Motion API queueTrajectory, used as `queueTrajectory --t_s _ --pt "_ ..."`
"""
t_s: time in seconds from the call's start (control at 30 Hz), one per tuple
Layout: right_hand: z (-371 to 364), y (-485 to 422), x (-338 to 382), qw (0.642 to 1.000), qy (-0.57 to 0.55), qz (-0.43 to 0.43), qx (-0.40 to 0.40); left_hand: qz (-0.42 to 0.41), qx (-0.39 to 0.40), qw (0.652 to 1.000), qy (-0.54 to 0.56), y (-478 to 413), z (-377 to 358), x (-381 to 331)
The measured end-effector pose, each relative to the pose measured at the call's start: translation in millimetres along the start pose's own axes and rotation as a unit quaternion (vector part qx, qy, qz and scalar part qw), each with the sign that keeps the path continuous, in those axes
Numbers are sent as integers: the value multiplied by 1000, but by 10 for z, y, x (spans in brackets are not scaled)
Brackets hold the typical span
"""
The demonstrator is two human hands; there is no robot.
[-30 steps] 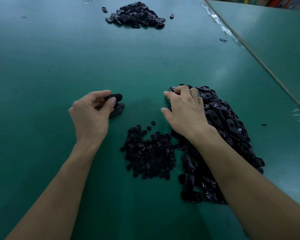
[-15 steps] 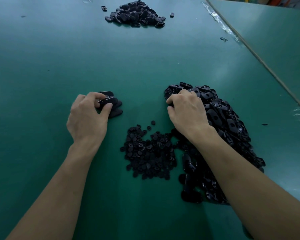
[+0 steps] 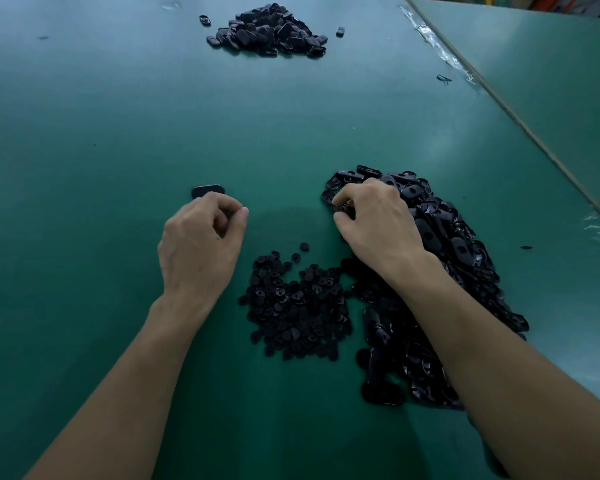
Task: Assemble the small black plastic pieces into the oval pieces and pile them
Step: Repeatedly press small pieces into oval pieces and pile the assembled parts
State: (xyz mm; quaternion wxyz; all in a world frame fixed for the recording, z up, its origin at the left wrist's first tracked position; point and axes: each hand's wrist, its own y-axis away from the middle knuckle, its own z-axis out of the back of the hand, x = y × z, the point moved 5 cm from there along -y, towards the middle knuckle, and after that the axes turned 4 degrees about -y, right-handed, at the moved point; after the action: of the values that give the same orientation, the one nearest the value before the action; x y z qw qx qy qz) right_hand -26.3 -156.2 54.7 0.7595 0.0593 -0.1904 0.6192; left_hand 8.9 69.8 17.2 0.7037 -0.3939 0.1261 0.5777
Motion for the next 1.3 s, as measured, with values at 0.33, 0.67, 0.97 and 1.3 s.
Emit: queueTrajectory --t_s 0.33,0.67,0.97,1.3 --pt "85 -5 -25 997 -18 -30 -62 -4 21 997 71 45 -81 -20" --pt "136 -14 69 992 -4 34 -117 -2 32 994 107 58 -83 -71" --pt "7 -67 -98 999 33 -19 -29 4 35 994 108 64 -89 -55" --pt "28 -82 -67 999 11 -29 -34 4 37 993 108 60 -92 -61"
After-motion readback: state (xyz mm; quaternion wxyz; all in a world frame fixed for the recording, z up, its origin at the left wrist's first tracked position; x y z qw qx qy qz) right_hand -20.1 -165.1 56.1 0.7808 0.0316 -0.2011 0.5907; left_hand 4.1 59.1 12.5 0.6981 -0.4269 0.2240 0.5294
